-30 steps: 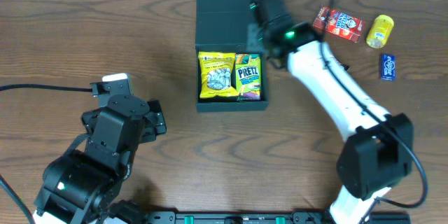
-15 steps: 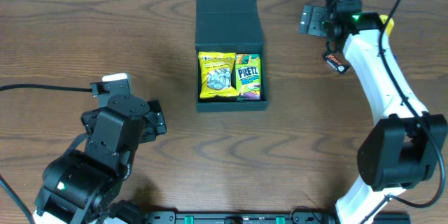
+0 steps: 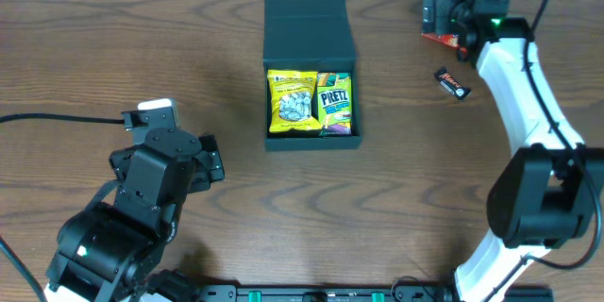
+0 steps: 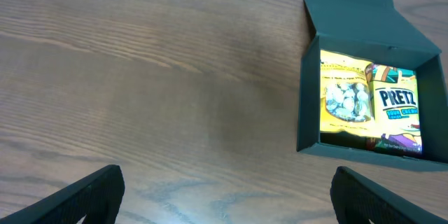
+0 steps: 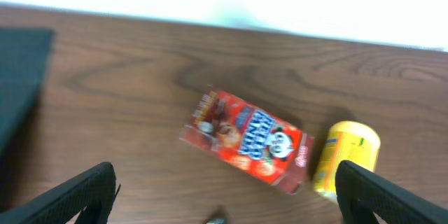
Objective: Pack container
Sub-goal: 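Move the right gripper to the red biscuit box and grasp it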
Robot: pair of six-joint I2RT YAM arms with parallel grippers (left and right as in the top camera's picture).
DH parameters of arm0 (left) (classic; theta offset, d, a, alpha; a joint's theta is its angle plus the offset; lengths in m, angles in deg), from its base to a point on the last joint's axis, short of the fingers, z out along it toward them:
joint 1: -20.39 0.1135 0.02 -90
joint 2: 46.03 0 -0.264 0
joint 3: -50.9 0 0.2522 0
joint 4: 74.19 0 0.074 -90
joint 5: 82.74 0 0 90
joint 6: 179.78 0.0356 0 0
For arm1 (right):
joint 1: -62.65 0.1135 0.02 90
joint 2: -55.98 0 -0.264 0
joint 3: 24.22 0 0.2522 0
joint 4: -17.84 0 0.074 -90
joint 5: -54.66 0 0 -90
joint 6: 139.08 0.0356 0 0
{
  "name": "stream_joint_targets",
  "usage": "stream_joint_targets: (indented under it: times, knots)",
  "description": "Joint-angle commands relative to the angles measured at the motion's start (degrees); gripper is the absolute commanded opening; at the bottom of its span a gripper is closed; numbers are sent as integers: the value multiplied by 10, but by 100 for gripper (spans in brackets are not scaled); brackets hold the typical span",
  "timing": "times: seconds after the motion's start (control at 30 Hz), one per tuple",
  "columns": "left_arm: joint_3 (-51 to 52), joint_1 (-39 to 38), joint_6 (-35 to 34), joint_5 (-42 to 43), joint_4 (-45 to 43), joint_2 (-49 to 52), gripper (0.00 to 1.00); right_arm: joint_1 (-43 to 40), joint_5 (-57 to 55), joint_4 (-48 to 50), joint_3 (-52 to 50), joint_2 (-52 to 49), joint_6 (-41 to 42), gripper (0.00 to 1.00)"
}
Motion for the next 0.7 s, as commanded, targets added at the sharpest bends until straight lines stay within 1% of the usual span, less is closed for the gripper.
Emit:
stream_joint_targets:
  times: [0.0,0.2,0.47,0.67]
  knots:
    - [-5,2,8,-10,1,0,95,-45,57,4,19,-29,-75,99]
    - [-5,2,8,-10,1,0,95,-91,104,-3,89,-88,-152,99]
    - [-5,2,8,-10,1,0,95,-107,206,-76,223,-191,-245,99]
    - [-5,2,8,-10,1,0,95,-110,225,-97,287,-260,-272,99]
